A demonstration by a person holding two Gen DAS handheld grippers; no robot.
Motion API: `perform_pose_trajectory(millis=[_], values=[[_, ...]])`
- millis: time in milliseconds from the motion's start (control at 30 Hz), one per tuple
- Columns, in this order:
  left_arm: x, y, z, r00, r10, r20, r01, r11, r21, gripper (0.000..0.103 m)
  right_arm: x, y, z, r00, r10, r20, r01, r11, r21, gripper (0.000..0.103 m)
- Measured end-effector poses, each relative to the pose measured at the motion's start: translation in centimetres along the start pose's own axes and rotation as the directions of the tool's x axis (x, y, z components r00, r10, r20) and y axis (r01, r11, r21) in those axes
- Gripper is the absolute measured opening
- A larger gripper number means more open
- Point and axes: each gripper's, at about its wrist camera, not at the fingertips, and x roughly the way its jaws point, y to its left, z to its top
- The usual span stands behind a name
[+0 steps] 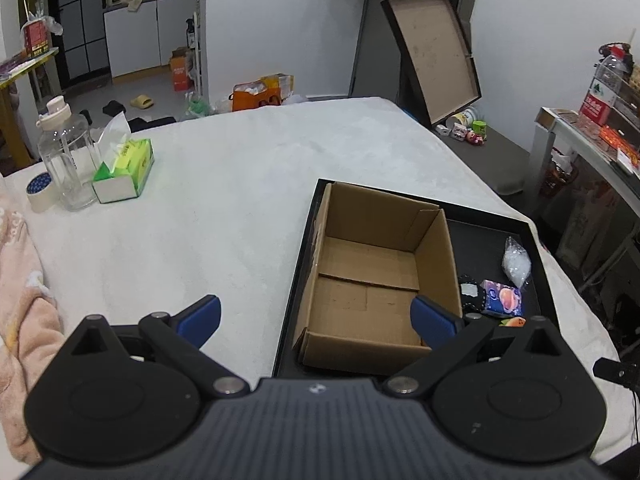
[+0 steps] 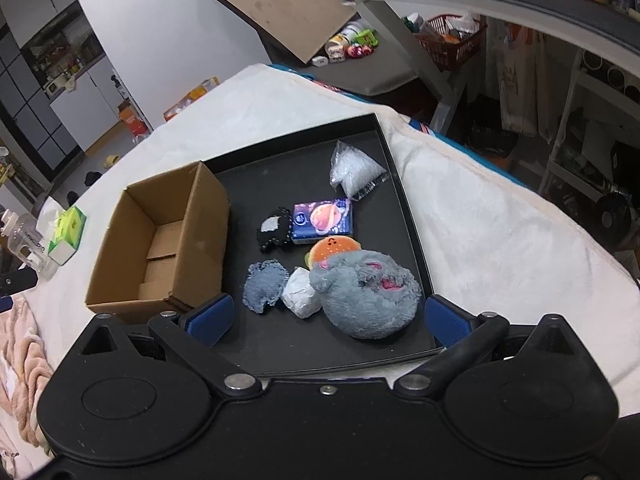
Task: Organize soft objects
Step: 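Grip the cardboard box wall with the left gripper while the right gripper approaches the grey plush mouse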
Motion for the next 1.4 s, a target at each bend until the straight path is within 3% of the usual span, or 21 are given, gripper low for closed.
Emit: perform_pose_trajectory(millis=[433, 767, 1233, 1400], values=[[5.4, 0.6, -0.1, 0.998, 0.005, -0.059, -0.008, 0.999, -0.052, 0.101, 4.5, -0.7, 0.3, 0.997, -0.041, -0.058, 0.041, 0.999, 0.005, 0.103], [8.7, 0.4, -0.7, 0.996, 0.015, -0.093, -0.02, 0.998, -0.054, 0.088, 7.4, -1.1, -0.2, 0.993, -0.07, -0.091, 0.07, 0.998, -0.001, 0.103], [11.6, 1.5, -2.2, 0.99, 0.014, -0.14, -0.028, 0.994, -0.101, 0.055, 10.4, -1.3, -0.5, 0.984, -0.122, -0.127, 0.122, 0.993, -0.008, 0.103], [12.3, 1.9, -2.3, 0.989, -0.001, -0.145, -0.017, 0.993, -0.119, 0.038, 10.9, -1.5, -0.6, 0.982, -0.134, -0.137, 0.134, 0.991, -0.004, 0.103]])
